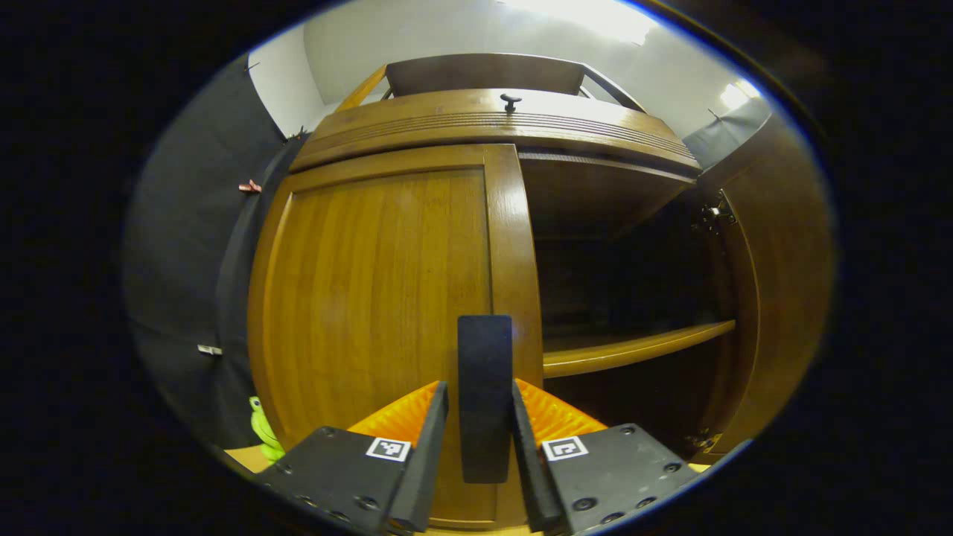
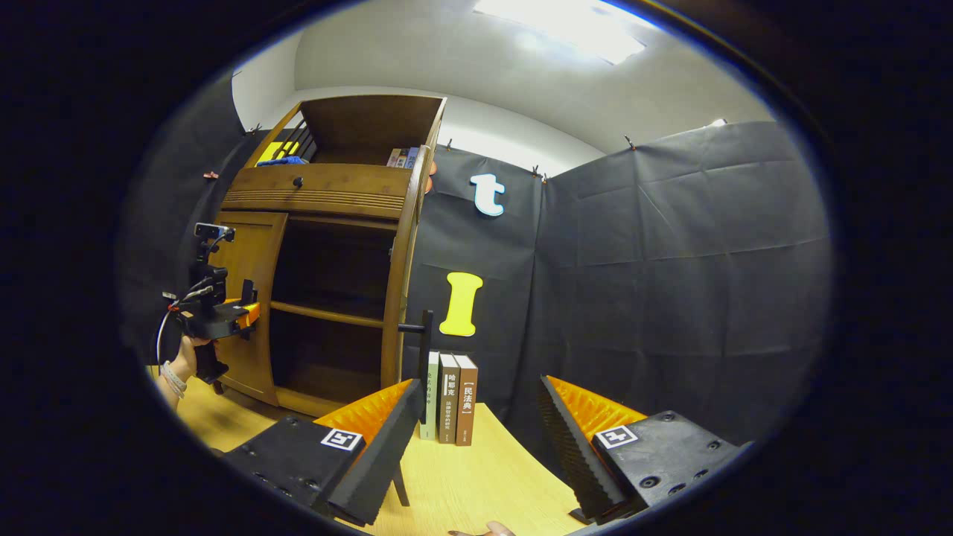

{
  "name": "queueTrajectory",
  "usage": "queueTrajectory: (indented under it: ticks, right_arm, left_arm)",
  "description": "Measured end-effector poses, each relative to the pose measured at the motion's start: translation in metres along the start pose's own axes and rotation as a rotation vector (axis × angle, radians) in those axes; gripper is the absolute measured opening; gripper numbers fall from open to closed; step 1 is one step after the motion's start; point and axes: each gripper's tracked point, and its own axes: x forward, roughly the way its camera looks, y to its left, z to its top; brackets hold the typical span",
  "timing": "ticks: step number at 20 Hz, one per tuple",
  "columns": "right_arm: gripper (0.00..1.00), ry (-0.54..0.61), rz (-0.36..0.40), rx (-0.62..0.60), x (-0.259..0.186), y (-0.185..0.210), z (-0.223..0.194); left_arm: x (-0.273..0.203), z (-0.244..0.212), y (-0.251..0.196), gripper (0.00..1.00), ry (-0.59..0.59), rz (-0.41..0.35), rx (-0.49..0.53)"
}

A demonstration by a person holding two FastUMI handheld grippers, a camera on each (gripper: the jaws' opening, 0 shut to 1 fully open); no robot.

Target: Open the right door of the double-door shoe cabinet with the right hand, and open the left door with the left hand.

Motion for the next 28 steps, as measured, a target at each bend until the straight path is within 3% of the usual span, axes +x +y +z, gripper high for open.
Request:
queueTrajectory:
  ticks: [1,2,13,20,28]
  right_arm:
    - [0.97,0.004,-0.001,0.000,0.001,0.000,-0.001]
    - [0.97,0.006,-0.005,-0.002,0.002,-0.001,-0.002]
    - [0.97,0.044,0.039,0.067,-0.009,0.022,0.002]
    - [0.98,0.083,0.046,0.052,-0.011,0.043,-0.006]
    - [0.98,0.056,0.129,0.029,-0.023,0.083,0.007]
  left_arm:
    - [0.002,-0.002,0.001,0.36,0.009,0.000,0.008]
    - [0.004,0.000,0.000,0.35,0.004,-0.001,0.012]
    - [-0.014,0.004,0.002,0.31,0.078,-0.070,-0.030]
    - [-0.060,0.013,0.013,0.31,0.108,-0.142,-0.045]
    - [-0.108,0.020,0.035,0.31,0.139,-0.166,-0.032]
